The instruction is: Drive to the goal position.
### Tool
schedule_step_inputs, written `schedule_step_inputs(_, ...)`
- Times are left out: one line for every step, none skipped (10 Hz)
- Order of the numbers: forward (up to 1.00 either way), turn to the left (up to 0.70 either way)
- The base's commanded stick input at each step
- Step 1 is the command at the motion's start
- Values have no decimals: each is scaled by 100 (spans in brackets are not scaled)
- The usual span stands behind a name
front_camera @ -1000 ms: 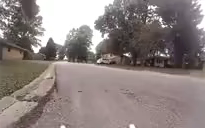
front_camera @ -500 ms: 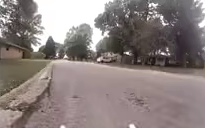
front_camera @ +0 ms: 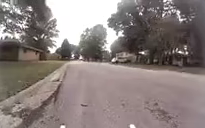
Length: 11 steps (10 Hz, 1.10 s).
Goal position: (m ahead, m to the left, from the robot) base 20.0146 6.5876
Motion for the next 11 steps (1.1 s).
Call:
schedule_step_inputs(70, 35)
schedule_step_inputs(70, 9)
schedule_step_inputs(70, 0)
schedule_step_inputs(70, 0)
schedule_step_inputs(70, 0)
schedule_step_inputs(70, 0)
schedule_step_inputs(70, 2)
schedule_step_inputs(70, 17)
schedule_step_inputs(70, 31)
schedule_step_inputs(70, 30)
schedule_step_inputs(70, 11)
